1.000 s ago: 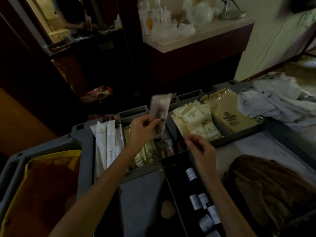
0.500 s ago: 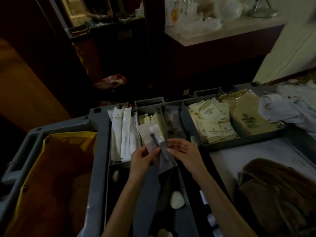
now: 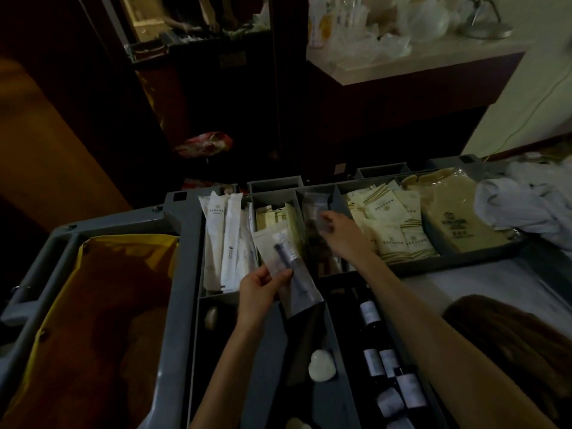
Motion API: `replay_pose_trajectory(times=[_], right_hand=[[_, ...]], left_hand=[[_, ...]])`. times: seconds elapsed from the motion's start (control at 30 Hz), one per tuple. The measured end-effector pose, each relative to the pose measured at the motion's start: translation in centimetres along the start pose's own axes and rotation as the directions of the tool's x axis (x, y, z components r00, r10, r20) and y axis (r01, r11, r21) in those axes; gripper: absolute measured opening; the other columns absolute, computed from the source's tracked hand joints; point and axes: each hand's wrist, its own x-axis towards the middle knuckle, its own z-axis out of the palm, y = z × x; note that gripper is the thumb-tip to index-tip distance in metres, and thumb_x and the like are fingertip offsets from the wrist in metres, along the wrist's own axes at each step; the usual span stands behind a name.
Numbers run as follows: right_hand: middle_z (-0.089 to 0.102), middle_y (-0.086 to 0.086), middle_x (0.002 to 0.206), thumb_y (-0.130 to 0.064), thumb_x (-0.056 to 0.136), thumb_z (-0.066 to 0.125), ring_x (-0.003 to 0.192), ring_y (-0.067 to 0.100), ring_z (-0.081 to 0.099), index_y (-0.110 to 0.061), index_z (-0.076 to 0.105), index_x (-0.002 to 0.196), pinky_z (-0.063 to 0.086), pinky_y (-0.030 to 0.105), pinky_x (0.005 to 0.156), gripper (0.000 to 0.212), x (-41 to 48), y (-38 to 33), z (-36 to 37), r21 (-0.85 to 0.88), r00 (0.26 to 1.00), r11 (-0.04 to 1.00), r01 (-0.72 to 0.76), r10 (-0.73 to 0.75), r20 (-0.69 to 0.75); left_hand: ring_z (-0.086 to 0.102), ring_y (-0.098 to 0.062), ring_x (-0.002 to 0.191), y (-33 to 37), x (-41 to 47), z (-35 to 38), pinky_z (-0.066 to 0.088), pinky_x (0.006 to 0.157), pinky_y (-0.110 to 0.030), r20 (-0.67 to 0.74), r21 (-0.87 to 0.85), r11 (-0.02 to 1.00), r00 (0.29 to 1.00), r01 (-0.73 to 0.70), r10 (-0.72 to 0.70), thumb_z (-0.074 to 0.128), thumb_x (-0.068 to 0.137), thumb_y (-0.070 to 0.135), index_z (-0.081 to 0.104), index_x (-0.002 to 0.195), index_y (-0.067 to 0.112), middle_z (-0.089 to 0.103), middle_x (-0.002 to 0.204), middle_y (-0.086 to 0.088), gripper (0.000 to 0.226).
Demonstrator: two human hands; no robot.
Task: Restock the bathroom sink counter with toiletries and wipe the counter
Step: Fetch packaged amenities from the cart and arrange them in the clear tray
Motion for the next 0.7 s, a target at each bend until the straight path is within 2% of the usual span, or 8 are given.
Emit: replay_pose_trajectory(times=[0.1,0.13,0.23,0.37,0.53,0.6,0.7], right_hand=[[0.016,0.01,0.157,0.001,0.085,0.057,0.141,0.031,0.024,-0.014,0.022,0.15,0.038,0.037,0.103,0.076,1.7,-0.1,1.6,-0.209,0.965,0.97,0.125,-0.07,0.254],[0.008,0.009,0.159,0.003,0.084,0.055,0.144,0.031,0.015,-0.013,0.016,0.151,0.036,0.038,0.107,0.079,2.0,-0.1,2.2,-0.252,0.955,0.958,0.135,-0.058,0.289],[0.0,0.007,0.161,0.006,0.087,0.047,0.147,0.028,0.005,-0.007,0.016,0.15,0.027,0.038,0.113,0.072,2.6,0.3,3.4,-0.3,0.97,0.948,0.107,-0.033,0.242],[0.014,0.004,0.159,0.008,0.086,0.047,0.143,0.026,0.022,-0.01,0.024,0.149,0.034,0.035,0.109,0.07,3.1,0.8,3.5,-0.191,0.988,0.98,0.051,-0.021,0.155],[0.03,0.005,0.155,0.007,0.084,0.051,0.135,0.028,0.038,-0.012,0.037,0.145,0.041,0.037,0.104,0.065,2.9,0.9,3.4,-0.173,0.995,0.984,0.05,-0.033,0.098],[0.044,0.008,0.147,0.005,0.085,0.052,0.126,0.031,0.048,-0.014,0.045,0.14,0.047,0.039,0.096,0.059,2.4,0.7,3.0,-0.185,0.998,0.981,0.055,-0.047,0.047],[0.063,0.014,0.123,-0.001,0.09,0.05,0.102,0.034,0.06,-0.017,0.052,0.135,0.048,0.035,0.073,0.048,1.1,0.6,2.4,-0.186,0.998,0.981,0.06,-0.058,0.017]], left_hand=[[0.066,-0.01,0.07,-0.1,0.2,-0.1,0.055,0.066,-0.021,-0.008,0.027,1.0,1.0,-0.002,0.002,0.064,0.086,-0.001,0.069,0.094,0.002,0.072,0.073,0.001,0.01],[0.065,-0.011,0.068,-0.2,0.2,-0.1,0.054,0.063,-0.021,-0.012,0.033,0.999,1.0,0.001,0.0,0.064,0.085,0.0,0.069,0.092,0.001,0.072,0.072,0.0,0.008],[0.063,-0.006,0.062,-0.2,0.2,-0.1,0.051,0.057,-0.019,-0.012,0.035,0.999,1.0,0.007,-0.006,0.064,0.085,-0.001,0.069,0.088,0.0,0.071,0.067,0.001,0.006],[0.064,-0.005,0.062,-0.1,0.2,-0.2,0.051,0.059,-0.018,-0.008,0.024,1.0,1.0,0.01,-0.009,0.064,0.085,-0.003,0.069,0.09,0.0,0.071,0.069,0.001,0.008],[0.065,-0.007,0.066,-0.2,0.2,-0.2,0.053,0.062,-0.021,-0.009,0.012,1.0,1.0,0.011,-0.011,0.064,0.084,-0.004,0.07,0.09,0.003,0.072,0.073,0.0,0.01],[0.065,-0.005,0.064,-0.1,0.1,-0.1,0.052,0.06,-0.019,-0.005,0.006,1.0,1.0,0.004,-0.003,0.062,0.085,-0.005,0.069,0.091,0.002,0.072,0.071,0.002,0.012],[0.064,-0.003,0.06,0.1,-0.1,0.0,0.05,0.055,-0.016,0.005,0.011,1.0,1.0,-0.014,0.014,0.061,0.086,-0.005,0.067,0.092,-0.001,0.071,0.066,0.004,0.009]])
